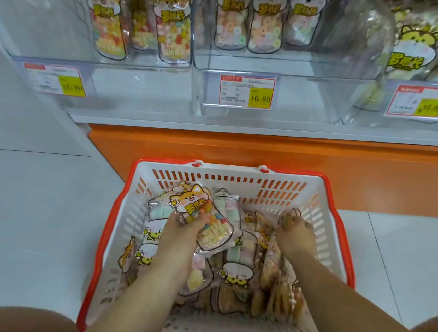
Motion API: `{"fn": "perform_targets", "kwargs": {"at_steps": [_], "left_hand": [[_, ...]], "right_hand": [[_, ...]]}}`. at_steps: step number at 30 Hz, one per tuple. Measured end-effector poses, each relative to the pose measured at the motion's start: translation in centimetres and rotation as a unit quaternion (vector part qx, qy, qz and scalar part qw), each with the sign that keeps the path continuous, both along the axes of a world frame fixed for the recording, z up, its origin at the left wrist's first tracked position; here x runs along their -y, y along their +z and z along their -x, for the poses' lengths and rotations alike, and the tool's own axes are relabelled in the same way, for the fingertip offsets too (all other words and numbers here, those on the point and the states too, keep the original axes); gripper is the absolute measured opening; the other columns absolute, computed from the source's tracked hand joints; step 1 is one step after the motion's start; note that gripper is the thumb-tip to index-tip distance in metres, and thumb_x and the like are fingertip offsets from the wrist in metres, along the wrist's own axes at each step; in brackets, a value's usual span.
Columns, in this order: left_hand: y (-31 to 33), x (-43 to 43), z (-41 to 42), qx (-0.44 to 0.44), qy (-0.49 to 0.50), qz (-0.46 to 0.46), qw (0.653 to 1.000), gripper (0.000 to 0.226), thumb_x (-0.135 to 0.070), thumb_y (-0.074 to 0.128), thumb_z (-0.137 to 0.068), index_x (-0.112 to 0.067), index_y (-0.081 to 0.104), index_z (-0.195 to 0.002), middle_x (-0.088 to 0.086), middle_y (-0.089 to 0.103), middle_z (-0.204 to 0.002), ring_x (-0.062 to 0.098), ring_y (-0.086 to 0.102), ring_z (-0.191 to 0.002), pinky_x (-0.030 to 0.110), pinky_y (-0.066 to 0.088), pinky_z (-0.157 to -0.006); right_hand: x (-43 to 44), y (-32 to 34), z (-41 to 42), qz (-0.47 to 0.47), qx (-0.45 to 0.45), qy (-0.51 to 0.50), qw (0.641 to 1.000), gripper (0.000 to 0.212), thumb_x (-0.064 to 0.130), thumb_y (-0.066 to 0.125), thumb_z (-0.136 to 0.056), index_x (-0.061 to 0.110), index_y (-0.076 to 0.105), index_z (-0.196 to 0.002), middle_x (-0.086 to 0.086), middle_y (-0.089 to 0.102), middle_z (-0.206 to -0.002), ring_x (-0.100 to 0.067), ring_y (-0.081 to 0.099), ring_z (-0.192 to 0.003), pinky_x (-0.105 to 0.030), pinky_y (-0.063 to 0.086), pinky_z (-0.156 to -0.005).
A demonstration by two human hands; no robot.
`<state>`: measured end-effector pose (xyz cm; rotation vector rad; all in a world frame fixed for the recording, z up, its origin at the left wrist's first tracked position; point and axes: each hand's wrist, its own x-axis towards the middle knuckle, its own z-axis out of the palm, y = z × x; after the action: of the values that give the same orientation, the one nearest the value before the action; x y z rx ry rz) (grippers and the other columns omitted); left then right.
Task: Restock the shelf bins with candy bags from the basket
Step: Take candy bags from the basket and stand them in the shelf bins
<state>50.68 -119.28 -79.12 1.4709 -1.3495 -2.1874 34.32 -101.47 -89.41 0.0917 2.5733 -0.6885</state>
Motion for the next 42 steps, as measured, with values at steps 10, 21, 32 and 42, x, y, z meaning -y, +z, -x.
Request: {"fn": "perform_targets", "kwargs": {"at_steps": [10, 21, 32, 42], "left_hand": [[-0.6, 0.3, 0.7, 0.044, -0.008, -0.030, 0.999, 0.021, -0.009, 0.068, -0.090, -0.014, 0.066, -0.110, 0.011, 0.075, -0.106, 0.029, 0.071, -0.101, 0.043, 0.055, -0.082], [1.6, -0.7, -0.5, 0.004, -0.047, 0.018, 0.999, 0.029, -0.001, 0.064, -0.090, -0.018, 0.060, -0.114, 0.007, 0.072, -0.114, 0.023, 0.070, -0.103, 0.049, 0.054, -0.097], [8.1, -1.0, -2.5, -0.099, -0.042, -0.114, 0.988, 0.044, -0.049, 0.046, -0.102, -0.017, 0.062, -0.128, 0.015, 0.072, -0.116, 0.033, 0.071, -0.101, 0.057, 0.053, -0.093], [9.6, 0.5, -3.9, -0.181, -0.100, -0.032, 0.978, 0.062, -0.030, 0.072, -0.086, -0.002, 0.048, -0.136, 0.021, 0.072, -0.108, 0.032, 0.074, -0.084, 0.039, 0.059, -0.061]], "right_hand": [[-0.3, -3.3, 1.9, -0.074, 0.007, 0.024, 0.997, 0.049, 0.045, 0.040, -0.102, 0.009, 0.073, -0.099, -0.006, 0.067, -0.077, -0.024, 0.064, -0.078, -0.029, 0.051, -0.062], [-0.7, 9.8, -1.5, 0.261, -0.200, -0.096, 0.939, 0.012, 0.012, 0.070, -0.089, 0.019, 0.064, -0.096, 0.007, 0.064, -0.069, -0.012, 0.061, -0.066, -0.028, 0.047, -0.064], [2.6, 23.0, -9.3, 0.408, -0.266, 0.176, 0.856, 0.012, 0.014, 0.079, -0.082, 0.019, 0.069, -0.079, 0.013, 0.067, -0.078, -0.007, 0.062, -0.081, -0.024, 0.052, -0.071], [2.2, 24.2, -11.1, 0.301, -0.277, 0.487, 0.772, 0.021, 0.039, 0.071, -0.087, 0.029, 0.069, -0.105, 0.013, 0.056, -0.123, -0.004, 0.049, -0.123, -0.022, 0.042, -0.102]]}}
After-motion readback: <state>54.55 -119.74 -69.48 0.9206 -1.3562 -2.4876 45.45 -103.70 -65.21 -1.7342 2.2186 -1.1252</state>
